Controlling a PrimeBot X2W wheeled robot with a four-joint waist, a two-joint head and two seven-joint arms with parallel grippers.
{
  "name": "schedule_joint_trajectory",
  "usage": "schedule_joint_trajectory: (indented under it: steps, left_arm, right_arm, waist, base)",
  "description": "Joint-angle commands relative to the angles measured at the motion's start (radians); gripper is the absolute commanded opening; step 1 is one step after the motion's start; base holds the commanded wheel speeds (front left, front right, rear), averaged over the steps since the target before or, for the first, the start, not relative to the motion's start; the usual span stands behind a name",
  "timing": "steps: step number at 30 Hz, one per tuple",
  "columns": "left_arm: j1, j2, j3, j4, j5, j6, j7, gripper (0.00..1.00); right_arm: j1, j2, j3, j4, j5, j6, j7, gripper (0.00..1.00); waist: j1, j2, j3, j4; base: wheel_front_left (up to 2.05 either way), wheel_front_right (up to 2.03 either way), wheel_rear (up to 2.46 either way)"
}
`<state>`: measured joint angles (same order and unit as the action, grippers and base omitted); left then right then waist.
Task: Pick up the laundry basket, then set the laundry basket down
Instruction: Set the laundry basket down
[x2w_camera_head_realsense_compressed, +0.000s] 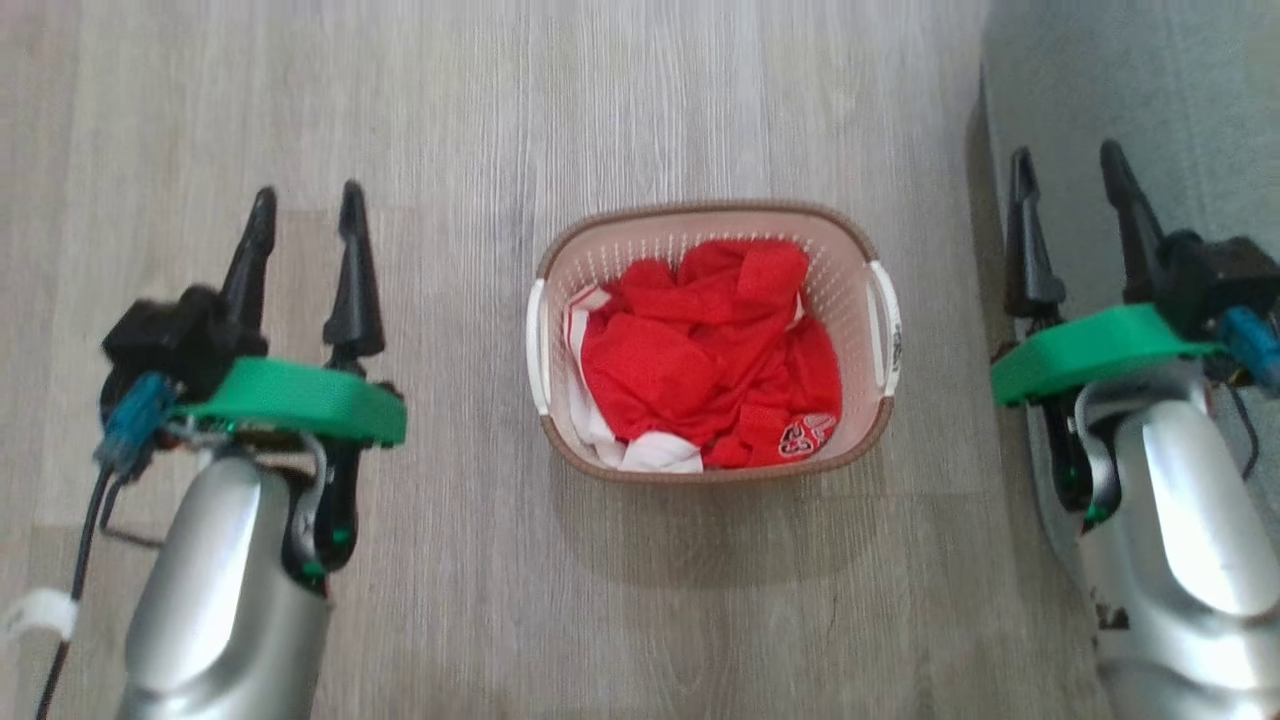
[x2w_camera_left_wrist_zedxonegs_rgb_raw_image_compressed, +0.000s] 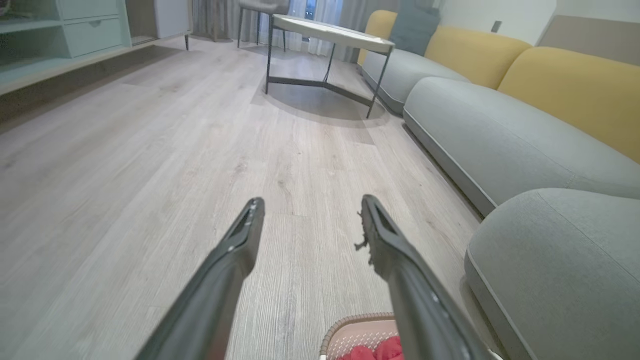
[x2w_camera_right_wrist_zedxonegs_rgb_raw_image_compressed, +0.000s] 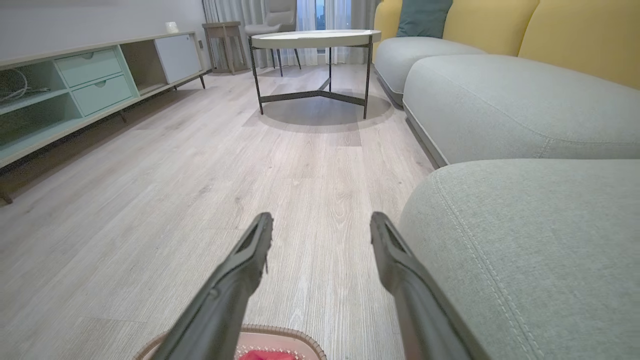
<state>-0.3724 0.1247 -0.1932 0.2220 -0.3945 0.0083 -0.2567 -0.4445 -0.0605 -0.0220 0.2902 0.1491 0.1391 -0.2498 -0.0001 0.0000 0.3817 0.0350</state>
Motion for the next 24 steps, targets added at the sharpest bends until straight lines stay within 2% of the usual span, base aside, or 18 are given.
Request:
schedule_joint_trajectory:
  steps: [1,6,14,24]
  left_arm:
    - [0.017,0.019,0.048,-0.056,0.011,0.015,-0.005,1.00]
    - [0.110,0.031,0.054,-0.129,0.020,0.040,0.002,1.00]
    - [0.239,0.050,0.042,-0.238,0.026,0.074,0.068,1.00]
    - [0.349,0.061,0.030,-0.298,0.024,0.101,0.111,1.00]
  right_arm:
    - [0.022,0.010,0.021,-0.042,-0.011,-0.008,-0.012,1.00]
    - [0.074,0.010,0.012,-0.078,-0.012,-0.008,0.008,1.00]
    - [0.179,0.010,0.015,-0.161,-0.032,-0.008,0.078,1.00]
    - [0.295,0.010,-0.006,-0.232,-0.039,-0.008,0.167,1.00]
  waist:
    - [0.0001,0.0000,-0.040,-0.001]
    - [0.0001,0.0000,-0.100,0.000]
    - [0.0001,0.0000,-0.182,0.012]
    - [0.0001,0.0000,-0.272,0.020]
  base:
    - [0.00,0.00,0.00]
    - [0.00,0.00,0.00]
    - [0.00,0.00,0.00]
    - [0.00,0.00,0.00]
